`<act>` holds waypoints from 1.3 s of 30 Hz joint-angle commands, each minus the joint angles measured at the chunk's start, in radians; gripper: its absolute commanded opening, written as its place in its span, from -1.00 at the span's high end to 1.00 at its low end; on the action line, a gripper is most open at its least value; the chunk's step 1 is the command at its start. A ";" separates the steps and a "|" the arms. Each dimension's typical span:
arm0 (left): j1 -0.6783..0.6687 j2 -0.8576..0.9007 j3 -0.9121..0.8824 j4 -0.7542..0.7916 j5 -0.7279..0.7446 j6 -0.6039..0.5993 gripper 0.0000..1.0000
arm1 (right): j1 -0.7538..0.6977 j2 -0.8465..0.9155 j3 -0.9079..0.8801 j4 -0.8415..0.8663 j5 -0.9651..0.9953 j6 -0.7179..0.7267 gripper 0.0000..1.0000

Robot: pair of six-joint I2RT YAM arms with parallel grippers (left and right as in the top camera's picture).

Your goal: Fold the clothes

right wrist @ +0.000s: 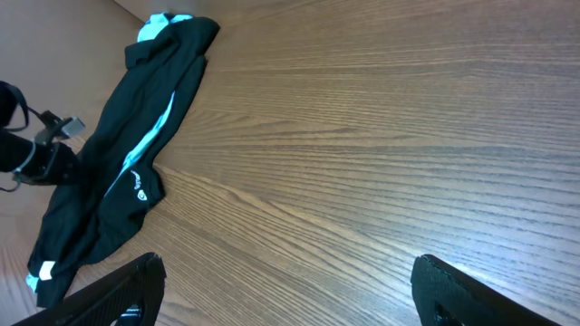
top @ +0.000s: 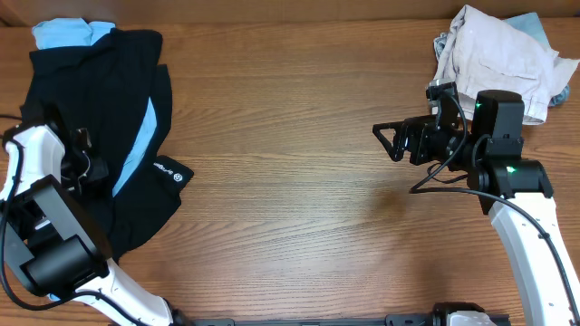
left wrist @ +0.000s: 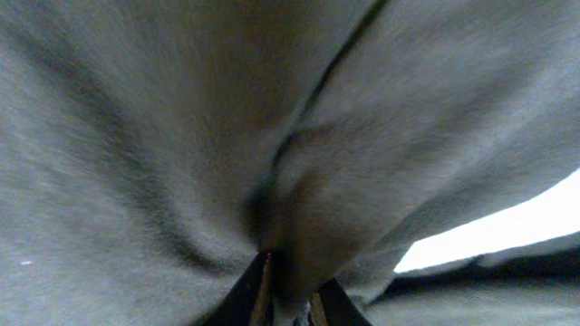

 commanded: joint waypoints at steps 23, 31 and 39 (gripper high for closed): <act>-0.069 0.010 0.626 -0.449 0.393 -0.056 0.92 | 0.001 -0.006 0.023 0.022 0.002 0.053 -0.52; -0.296 0.010 0.875 -0.600 0.467 -0.037 0.92 | -0.058 -0.102 0.038 0.010 -0.002 0.140 -0.43; -0.713 0.011 0.886 -0.486 0.481 -0.056 0.92 | -0.217 -0.298 0.128 -0.192 0.021 0.139 -0.42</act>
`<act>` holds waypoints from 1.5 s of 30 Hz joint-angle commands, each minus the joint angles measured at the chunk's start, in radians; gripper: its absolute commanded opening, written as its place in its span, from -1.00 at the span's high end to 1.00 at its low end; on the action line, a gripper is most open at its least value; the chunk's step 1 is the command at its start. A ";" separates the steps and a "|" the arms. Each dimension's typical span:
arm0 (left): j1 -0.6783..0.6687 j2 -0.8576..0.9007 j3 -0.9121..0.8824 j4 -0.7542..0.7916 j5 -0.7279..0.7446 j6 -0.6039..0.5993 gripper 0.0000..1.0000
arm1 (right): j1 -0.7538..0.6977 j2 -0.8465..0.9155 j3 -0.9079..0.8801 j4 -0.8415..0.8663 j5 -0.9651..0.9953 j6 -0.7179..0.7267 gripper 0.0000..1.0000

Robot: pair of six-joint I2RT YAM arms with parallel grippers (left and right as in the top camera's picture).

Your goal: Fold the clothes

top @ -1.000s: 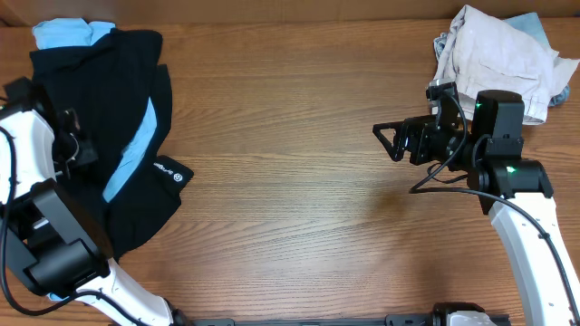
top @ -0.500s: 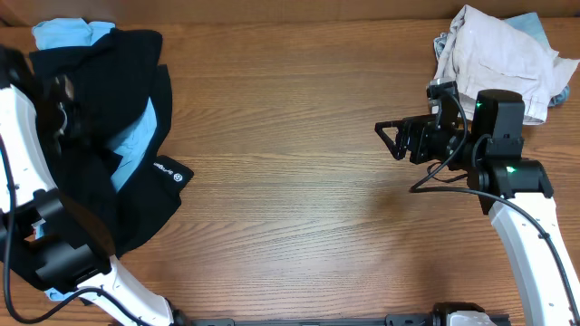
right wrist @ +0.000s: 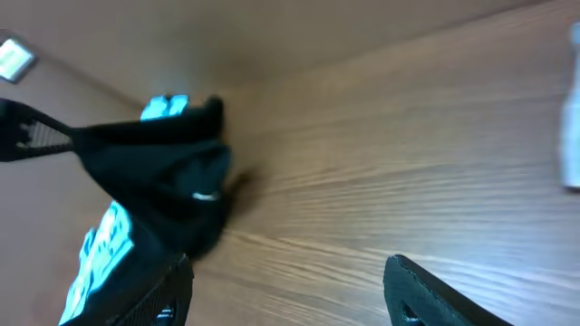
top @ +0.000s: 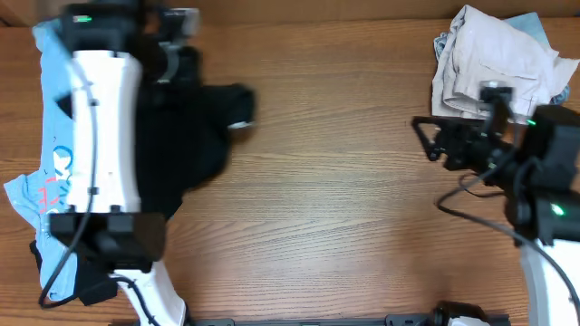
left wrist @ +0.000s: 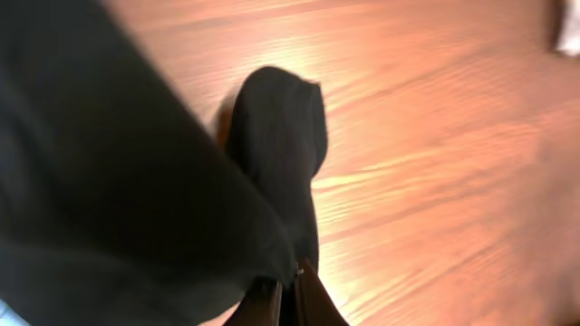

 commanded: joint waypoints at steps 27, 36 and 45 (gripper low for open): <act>-0.418 0.001 0.114 0.419 0.045 -0.051 0.91 | -0.182 0.047 0.035 -0.320 0.066 -0.077 -0.42; -0.417 -0.002 0.114 0.485 0.045 -0.088 0.92 | 0.061 0.246 0.032 -0.231 0.066 -0.069 -0.40; -0.394 -0.044 0.116 0.516 0.046 -0.142 0.92 | 0.302 0.415 0.031 -0.018 0.146 0.041 -0.35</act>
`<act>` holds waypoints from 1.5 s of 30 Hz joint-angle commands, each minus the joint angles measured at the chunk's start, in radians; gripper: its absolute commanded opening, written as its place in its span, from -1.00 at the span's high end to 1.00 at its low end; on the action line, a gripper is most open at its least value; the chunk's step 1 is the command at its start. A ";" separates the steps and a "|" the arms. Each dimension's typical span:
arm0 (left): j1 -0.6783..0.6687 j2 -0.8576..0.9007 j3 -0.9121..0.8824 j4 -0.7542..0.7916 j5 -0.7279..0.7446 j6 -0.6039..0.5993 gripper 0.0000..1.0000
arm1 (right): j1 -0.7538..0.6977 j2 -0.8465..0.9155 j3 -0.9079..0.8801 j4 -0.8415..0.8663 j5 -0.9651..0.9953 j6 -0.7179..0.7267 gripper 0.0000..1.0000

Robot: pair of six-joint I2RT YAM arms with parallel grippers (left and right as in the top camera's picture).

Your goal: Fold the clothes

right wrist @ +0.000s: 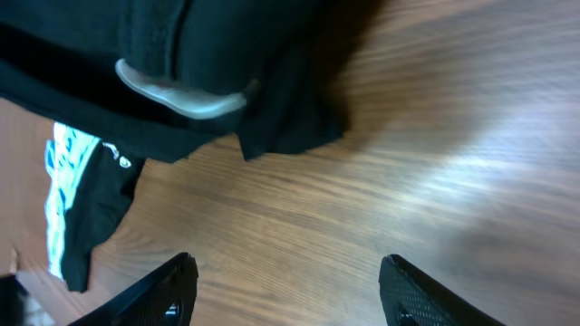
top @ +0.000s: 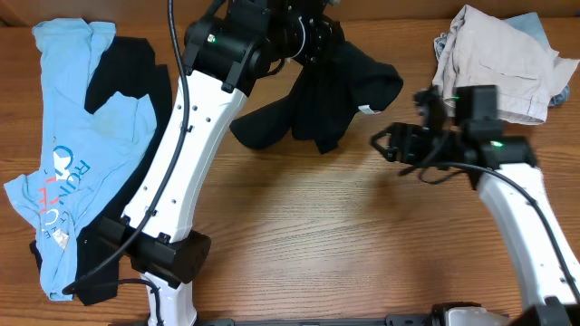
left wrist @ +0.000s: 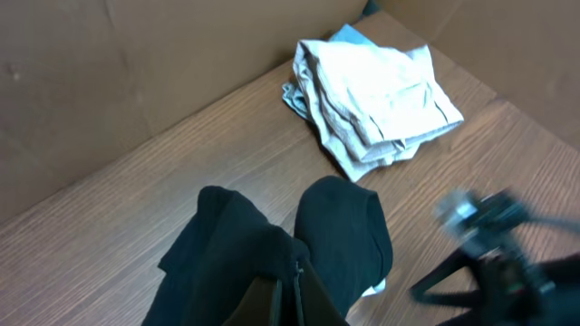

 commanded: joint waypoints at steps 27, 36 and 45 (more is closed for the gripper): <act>0.031 -0.204 0.029 -0.040 0.022 -0.053 0.91 | 0.342 0.280 -0.003 0.616 0.196 0.306 -0.31; 0.031 -0.173 0.029 -0.041 -0.026 -0.054 0.91 | 0.342 0.263 -0.003 0.621 0.086 0.306 -0.29; 0.030 -0.173 0.028 -0.074 -0.013 -0.055 0.92 | 0.361 0.263 -0.003 0.720 0.115 0.351 -0.21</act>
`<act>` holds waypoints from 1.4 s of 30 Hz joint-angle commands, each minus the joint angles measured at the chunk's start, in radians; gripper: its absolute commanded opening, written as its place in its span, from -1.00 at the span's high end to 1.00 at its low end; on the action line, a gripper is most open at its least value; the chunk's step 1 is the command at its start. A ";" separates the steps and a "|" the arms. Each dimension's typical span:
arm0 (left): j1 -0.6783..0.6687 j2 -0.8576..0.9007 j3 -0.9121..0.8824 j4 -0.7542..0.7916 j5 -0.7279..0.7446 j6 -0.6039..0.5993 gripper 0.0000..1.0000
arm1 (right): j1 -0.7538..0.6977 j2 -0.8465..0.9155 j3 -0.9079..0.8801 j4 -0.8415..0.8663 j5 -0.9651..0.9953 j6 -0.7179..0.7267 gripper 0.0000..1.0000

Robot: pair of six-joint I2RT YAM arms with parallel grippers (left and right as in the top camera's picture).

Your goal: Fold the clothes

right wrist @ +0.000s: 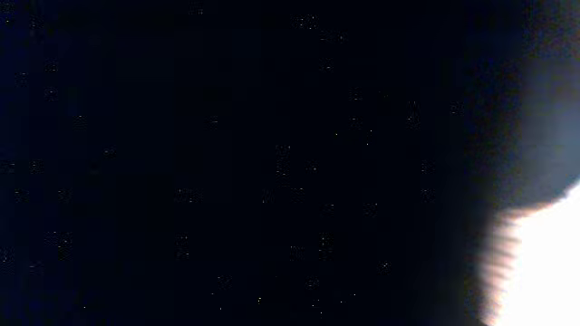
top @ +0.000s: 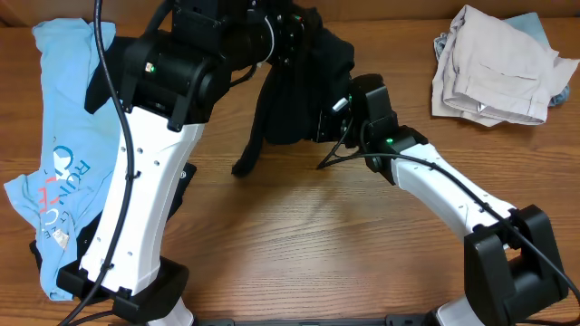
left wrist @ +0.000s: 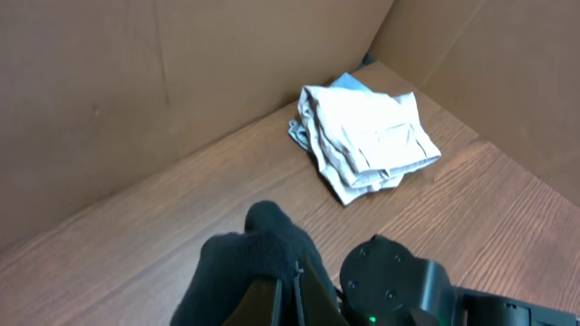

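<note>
A black garment (top: 288, 100) hangs above the table's back middle, its lower end trailing to the wood. My left gripper (left wrist: 288, 276) is shut on its top fold, high over the table. Beside it, my right gripper (top: 328, 122) is pressed into the hanging cloth from the right. Its fingers are buried in the fabric, and the right wrist view is black with cloth over the lens. From the left wrist view the right arm's wrist (left wrist: 391, 282) shows just below the black garment (left wrist: 249, 258).
A light blue T-shirt (top: 56, 154) lies spread at the left edge, with more dark cloth (top: 136, 77) beside it. A pile of pale folded clothes (top: 497, 62) sits at the back right corner, seen also as the pale pile (left wrist: 366, 136). Bare wood table (top: 299, 244) lies in front.
The right gripper has moved left from open table into the hanging black garment, and its camera has gone dark. The left gripper still holds the garment aloft, now hanging narrower.
The left gripper was shut on the black garment lying over the blue shirt at the far left. Then it held it raised at the back left, then hanging over the back middle. The right gripper stood open at the right, and now is against the cloth.
</note>
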 commanded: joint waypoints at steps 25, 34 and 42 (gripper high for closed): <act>0.176 0.006 0.026 -0.105 -0.106 -0.002 0.92 | -0.039 -0.456 0.067 -0.680 0.238 -0.130 0.92; 0.285 0.006 0.026 -0.171 -0.107 0.005 0.84 | -0.059 -0.705 0.158 -0.858 0.341 -0.180 0.92; 0.292 0.006 0.026 -0.207 -0.109 0.089 0.09 | -0.059 -0.795 0.202 -0.929 0.368 -0.205 0.92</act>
